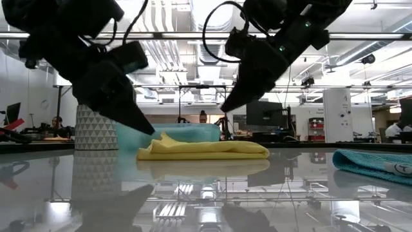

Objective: Fold microfiber towels
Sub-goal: Fold the yellow microfiber towel

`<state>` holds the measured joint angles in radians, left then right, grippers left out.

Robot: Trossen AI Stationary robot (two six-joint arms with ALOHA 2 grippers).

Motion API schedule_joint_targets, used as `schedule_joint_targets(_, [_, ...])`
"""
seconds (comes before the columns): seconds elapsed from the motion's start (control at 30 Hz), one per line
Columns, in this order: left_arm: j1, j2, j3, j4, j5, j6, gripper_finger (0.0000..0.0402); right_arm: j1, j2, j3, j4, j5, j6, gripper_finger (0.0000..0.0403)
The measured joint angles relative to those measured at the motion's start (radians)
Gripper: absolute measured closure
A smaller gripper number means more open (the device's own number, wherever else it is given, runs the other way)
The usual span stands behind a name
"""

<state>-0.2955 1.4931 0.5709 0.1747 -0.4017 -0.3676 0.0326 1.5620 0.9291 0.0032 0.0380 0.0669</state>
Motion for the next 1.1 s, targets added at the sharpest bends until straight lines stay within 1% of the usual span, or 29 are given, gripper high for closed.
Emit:
schedule_joint_targets(0.1, [0.000,-0.065,-0.003,-0.091,0.000,0.038,0.0398,0.000,0.000,0.000,0.054,0.000,-0.010,0.0296])
schedule_joint_targets(0.23, [-0.001,-0.126,-0.012,-0.224,-0.001,0.036,0.0398,-0.001,0.000,0.003,0.104,0.002,-0.056,0.0296])
schedule_joint_targets(0.37, [-0.001,-0.132,-0.039,-0.180,-0.001,0.035,0.0398,-0.009,0.035,0.060,0.111,0.016,-0.101,0.0296])
schedule_joint_targets(0.53, [-0.001,-0.101,-0.079,-0.089,-0.020,0.035,0.0398,-0.033,0.160,0.194,0.099,0.018,-0.169,0.0296])
schedule_joint_targets(0.73, [-0.001,-0.087,-0.091,-0.080,-0.024,0.042,0.0398,-0.098,0.303,0.384,0.092,0.021,-0.126,0.0296])
schedule_joint_targets(0.83, [-0.001,-0.077,-0.093,-0.073,-0.031,0.044,0.0398,-0.117,0.353,0.440,0.043,0.021,-0.089,0.0296])
schedule_joint_targets(1.03, [0.000,-0.065,-0.109,-0.076,-0.063,0.061,0.0398,-0.118,0.405,0.471,0.032,0.014,0.006,0.0296])
schedule_joint_targets(1.1, [0.000,-0.060,-0.114,-0.051,-0.073,0.061,0.0398,-0.113,0.413,0.468,0.029,0.015,0.040,0.0296])
